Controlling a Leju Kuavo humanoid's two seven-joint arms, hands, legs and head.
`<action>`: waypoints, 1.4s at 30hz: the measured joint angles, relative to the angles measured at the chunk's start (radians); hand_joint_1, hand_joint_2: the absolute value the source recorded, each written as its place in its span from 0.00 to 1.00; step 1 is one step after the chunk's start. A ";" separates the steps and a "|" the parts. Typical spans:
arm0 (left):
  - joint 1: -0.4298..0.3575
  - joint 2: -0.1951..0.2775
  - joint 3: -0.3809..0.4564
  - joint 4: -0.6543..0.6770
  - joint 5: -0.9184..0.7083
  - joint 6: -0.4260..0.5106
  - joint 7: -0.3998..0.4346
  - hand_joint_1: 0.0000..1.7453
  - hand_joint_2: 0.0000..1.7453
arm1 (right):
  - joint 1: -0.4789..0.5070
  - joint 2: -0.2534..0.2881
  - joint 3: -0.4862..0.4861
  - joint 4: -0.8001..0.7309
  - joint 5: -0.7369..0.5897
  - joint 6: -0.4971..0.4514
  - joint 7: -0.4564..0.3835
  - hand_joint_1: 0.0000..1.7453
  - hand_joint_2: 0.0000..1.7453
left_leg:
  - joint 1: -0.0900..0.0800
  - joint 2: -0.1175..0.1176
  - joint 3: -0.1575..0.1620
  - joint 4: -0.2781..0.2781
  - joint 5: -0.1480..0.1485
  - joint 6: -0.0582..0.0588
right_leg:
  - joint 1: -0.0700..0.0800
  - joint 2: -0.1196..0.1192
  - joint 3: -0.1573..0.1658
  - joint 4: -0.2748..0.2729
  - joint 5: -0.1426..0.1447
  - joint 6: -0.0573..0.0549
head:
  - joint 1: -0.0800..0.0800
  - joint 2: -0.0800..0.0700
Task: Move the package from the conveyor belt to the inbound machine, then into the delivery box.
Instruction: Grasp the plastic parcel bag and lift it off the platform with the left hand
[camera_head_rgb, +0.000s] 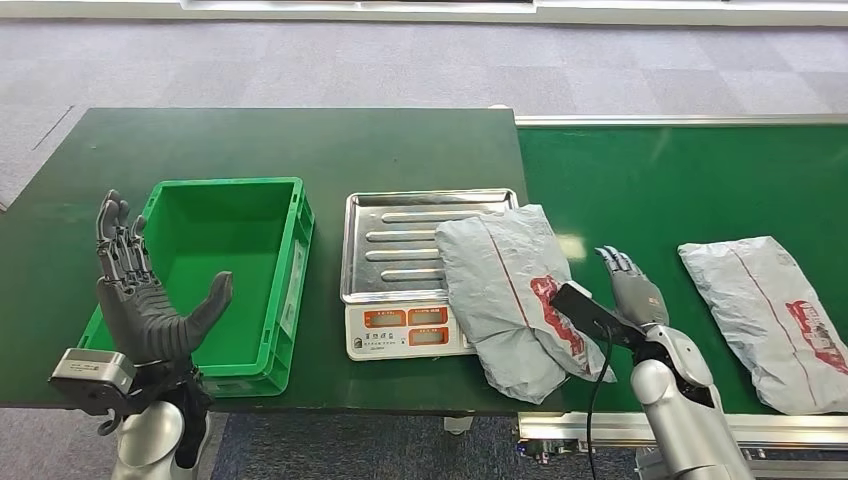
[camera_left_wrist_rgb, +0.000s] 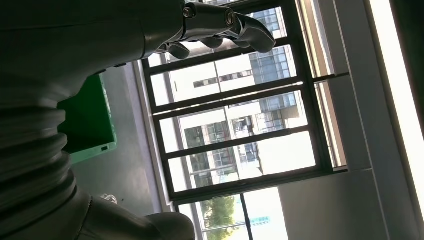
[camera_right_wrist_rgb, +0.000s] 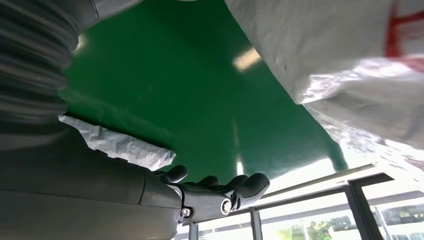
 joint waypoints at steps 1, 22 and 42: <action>-0.003 0.000 0.000 0.002 0.000 0.000 0.001 0.00 1.00 | -0.008 0.003 0.000 0.021 -0.005 -0.009 -0.011 0.00 1.00 | 0.000 0.000 0.000 0.000 0.000 0.000 | 0.000 0.000 0.000 0.000 0.000 0.000 | 0.000 0.000; -0.011 0.000 0.000 0.014 0.012 0.011 -0.020 0.00 1.00 | -0.022 0.072 -0.024 0.033 -0.246 -0.091 -0.256 1.00 1.00 | 0.000 0.000 0.000 0.000 0.000 0.000 | 0.000 0.000 0.000 0.000 0.000 0.000 | 0.000 0.000; -0.006 0.002 0.000 0.012 0.021 0.011 -0.038 0.00 1.00 | -0.038 0.093 -0.024 0.018 -0.236 -0.092 -0.301 0.00 1.00 | 0.000 0.000 0.000 0.000 0.000 0.000 | 0.000 0.000 0.000 0.000 0.000 0.000 | 0.000 0.000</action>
